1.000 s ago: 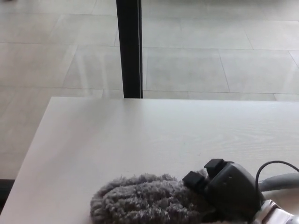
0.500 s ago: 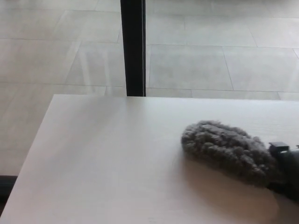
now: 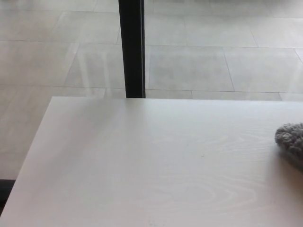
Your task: The robot uses its right hand to pick up the duster kept in the middle of the desk and use it to wipe the desk by swiping its surface twice
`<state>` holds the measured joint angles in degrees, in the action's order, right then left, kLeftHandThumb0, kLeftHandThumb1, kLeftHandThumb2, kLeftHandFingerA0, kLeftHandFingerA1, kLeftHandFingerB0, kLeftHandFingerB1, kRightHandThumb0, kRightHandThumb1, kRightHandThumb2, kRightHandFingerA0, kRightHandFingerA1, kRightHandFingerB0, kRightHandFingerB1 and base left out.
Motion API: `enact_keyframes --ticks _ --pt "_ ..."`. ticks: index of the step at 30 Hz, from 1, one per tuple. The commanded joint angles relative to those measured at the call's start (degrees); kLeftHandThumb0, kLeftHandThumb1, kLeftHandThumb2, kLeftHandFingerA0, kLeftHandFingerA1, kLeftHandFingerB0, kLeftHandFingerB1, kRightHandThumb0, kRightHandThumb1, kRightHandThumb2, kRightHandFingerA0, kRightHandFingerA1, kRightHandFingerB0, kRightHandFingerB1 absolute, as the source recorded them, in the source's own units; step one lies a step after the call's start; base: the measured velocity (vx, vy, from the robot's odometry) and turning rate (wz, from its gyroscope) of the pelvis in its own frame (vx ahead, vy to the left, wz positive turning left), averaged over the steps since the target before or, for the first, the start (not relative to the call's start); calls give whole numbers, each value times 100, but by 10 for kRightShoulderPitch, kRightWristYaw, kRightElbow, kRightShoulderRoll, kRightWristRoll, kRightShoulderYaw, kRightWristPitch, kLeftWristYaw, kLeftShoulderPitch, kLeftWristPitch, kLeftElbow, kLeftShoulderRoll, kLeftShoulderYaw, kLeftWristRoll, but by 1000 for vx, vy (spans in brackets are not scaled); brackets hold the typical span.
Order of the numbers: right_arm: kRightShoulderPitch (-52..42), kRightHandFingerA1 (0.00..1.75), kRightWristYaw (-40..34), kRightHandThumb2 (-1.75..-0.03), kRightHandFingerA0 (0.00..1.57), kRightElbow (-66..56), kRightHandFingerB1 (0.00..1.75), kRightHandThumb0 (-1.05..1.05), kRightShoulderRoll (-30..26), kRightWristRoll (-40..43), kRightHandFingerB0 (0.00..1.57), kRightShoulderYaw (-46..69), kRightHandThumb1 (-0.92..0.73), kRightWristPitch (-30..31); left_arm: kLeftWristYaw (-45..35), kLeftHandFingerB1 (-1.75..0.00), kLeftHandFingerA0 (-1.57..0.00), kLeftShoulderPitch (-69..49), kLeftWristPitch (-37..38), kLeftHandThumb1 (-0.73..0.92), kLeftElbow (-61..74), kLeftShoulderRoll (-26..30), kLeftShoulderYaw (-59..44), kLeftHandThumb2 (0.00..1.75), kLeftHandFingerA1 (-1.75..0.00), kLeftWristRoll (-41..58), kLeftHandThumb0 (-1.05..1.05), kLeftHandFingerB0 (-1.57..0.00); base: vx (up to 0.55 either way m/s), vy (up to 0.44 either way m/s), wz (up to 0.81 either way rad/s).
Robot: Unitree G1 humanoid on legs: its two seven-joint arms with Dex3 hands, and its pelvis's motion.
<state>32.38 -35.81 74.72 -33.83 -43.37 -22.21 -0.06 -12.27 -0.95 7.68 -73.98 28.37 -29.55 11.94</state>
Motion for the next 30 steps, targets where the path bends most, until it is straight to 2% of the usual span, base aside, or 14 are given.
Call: enact_keyframes --ticks 1,7,9,13,17,20,21,23,24,25,27,28,29,30 --pt "-11 164 23 -59 88 -1 87 -41 -10 19 80 6 -64 36 -4 -49 -71 -4 -9 65 2 10 2 59 -61 5 -48 -58 0 0 0" --pt "2 163 28 -63 90 -19 78 -38 32 18 84 -8 -60 24 -11 -49 -69 -6 1 66 4 5 0 59 -59 8 -49 -55 0 0 0" --pt "8 169 34 -63 87 -25 115 -41 49 20 75 -13 -66 22 -4 -48 -72 -4 -2 66 4 7 5 58 -58 5 -50 -56 0 0 0" --pt "21 171 42 -62 87 -36 123 -38 83 10 76 -37 -67 37 -8 -48 -72 -2 -5 67 3 12 7 59 -60 7 -50 -55 0 0 0" --pt "41 168 47 -63 92 -48 97 -39 144 14 81 -53 -64 45 -4 -47 -73 -2 -4 67 3 16 14 60 -58 4 -51 -56 0 0 0" --pt "44 173 43 -64 92 -63 106 -40 188 5 78 -72 -66 60 -1 -48 -74 3 -11 67 3 11 9 60 -60 12 -48 -56 0 0 0" --pt "43 134 33 -97 122 -70 105 -40 208 4 86 -79 -50 55 -5 -49 -70 5 -14 67 2 9 2 60 -60 21 -45 -55 0 0 0" --pt "41 137 28 -97 124 -80 108 -44 229 -1 86 -93 -50 56 -5 -48 -72 8 -19 66 0 8 -3 57 -60 24 -47 -55 0 0 0" --pt "43 138 43 -97 122 -88 107 -48 255 -9 79 -109 -50 72 -13 -48 -69 5 -15 68 0 8 -4 58 -59 25 -48 -54 0 0 0" --pt "44 175 50 -68 91 -94 112 -40 268 -10 73 -115 -71 82 -11 -47 -69 3 -10 68 2 9 3 61 -58 16 -49 -54 0 0 0" --pt "40 175 45 -68 88 -107 127 -42 284 -13 70 -127 -77 79 -7 -48 -71 1 -8 68 3 9 4 60 -60 15 -47 -57 0 0 0" --pt "39 173 49 -70 99 -114 136 -51 291 -20 75 -140 -71 81 -6 -48 -73 0 -7 68 4 9 4 60 -59 14 -48 -59 0 0 0" --pt "36 135 43 -102 118 -124 103 -44 294 -28 79 -154 -58 77 -5 -48 -72 0 -7 68 5 10 5 60 -59 14 -47 -58 0 0 0" --pt "29 175 39 -69 89 -138 147 -39 294 -33 69 -165 -73 69 -6 -49 -71 1 -10 69 4 11 4 60 -59 15 -46 -58 0 0 0"
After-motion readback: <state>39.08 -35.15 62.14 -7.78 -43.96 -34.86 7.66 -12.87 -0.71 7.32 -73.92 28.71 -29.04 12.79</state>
